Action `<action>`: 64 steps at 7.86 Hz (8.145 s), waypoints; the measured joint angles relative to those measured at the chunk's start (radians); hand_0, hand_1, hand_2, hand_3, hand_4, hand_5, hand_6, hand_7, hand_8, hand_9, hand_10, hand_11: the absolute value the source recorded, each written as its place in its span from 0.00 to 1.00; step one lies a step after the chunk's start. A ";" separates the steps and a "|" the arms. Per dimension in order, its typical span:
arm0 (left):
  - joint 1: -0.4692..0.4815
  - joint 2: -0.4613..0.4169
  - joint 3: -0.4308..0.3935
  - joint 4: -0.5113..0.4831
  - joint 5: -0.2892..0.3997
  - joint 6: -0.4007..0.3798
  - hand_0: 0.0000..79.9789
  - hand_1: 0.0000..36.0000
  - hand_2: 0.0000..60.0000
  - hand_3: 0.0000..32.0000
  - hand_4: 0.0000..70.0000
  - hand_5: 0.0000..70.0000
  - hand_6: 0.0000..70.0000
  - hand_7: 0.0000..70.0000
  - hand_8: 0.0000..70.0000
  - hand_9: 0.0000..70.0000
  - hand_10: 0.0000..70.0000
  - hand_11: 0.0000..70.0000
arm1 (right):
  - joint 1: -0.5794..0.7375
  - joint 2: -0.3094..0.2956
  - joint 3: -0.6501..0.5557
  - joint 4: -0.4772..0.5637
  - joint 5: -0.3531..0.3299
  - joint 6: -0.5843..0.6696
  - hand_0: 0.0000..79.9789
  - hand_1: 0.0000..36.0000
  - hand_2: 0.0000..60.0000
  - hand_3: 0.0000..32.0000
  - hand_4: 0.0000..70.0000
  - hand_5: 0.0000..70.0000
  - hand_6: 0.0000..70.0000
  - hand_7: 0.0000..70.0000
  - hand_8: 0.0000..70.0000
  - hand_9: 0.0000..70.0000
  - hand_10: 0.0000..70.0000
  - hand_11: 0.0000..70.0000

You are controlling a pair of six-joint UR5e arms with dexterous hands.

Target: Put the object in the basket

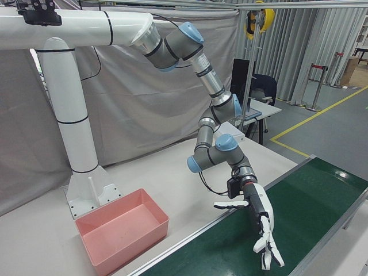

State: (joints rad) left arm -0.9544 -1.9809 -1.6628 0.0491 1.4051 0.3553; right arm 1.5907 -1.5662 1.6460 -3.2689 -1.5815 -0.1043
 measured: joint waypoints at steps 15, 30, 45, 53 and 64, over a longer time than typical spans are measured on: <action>0.000 0.000 0.000 0.000 0.000 -0.001 0.68 0.43 0.00 0.09 0.19 0.37 0.02 0.02 0.15 0.16 0.13 0.21 | 0.000 0.000 0.000 0.000 0.000 0.001 0.00 0.00 0.00 0.00 0.00 0.00 0.00 0.00 0.00 0.00 0.00 0.00; -0.003 -0.001 -0.002 0.000 0.000 -0.010 0.68 0.43 0.00 0.09 0.19 0.37 0.02 0.02 0.16 0.16 0.12 0.20 | 0.000 0.000 0.000 0.000 0.000 0.001 0.00 0.00 0.00 0.00 0.00 0.00 0.00 0.00 0.00 0.00 0.00 0.00; -0.003 0.000 -0.027 0.019 -0.001 0.002 0.66 0.40 0.00 0.11 0.19 0.36 0.02 0.02 0.15 0.16 0.13 0.21 | 0.000 0.000 0.002 0.000 0.000 0.001 0.00 0.00 0.00 0.00 0.00 0.00 0.00 0.00 0.00 0.00 0.00 0.00; -0.001 0.001 -0.021 0.025 -0.002 0.024 0.66 0.41 0.02 0.10 0.19 0.36 0.03 0.03 0.16 0.17 0.13 0.22 | 0.000 0.000 0.002 0.000 0.000 0.001 0.00 0.00 0.00 0.00 0.00 0.00 0.00 0.00 0.00 0.00 0.00 0.00; 0.000 0.001 -0.027 0.025 0.000 0.020 0.66 0.41 0.00 0.09 0.19 0.36 0.03 0.03 0.16 0.17 0.14 0.22 | 0.000 0.000 0.001 0.000 0.000 0.001 0.00 0.00 0.00 0.00 0.00 0.00 0.00 0.00 0.00 0.00 0.00 0.00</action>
State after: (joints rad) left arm -0.9548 -1.9804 -1.6896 0.0736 1.4047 0.3753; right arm 1.5907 -1.5662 1.6468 -3.2689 -1.5816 -0.1036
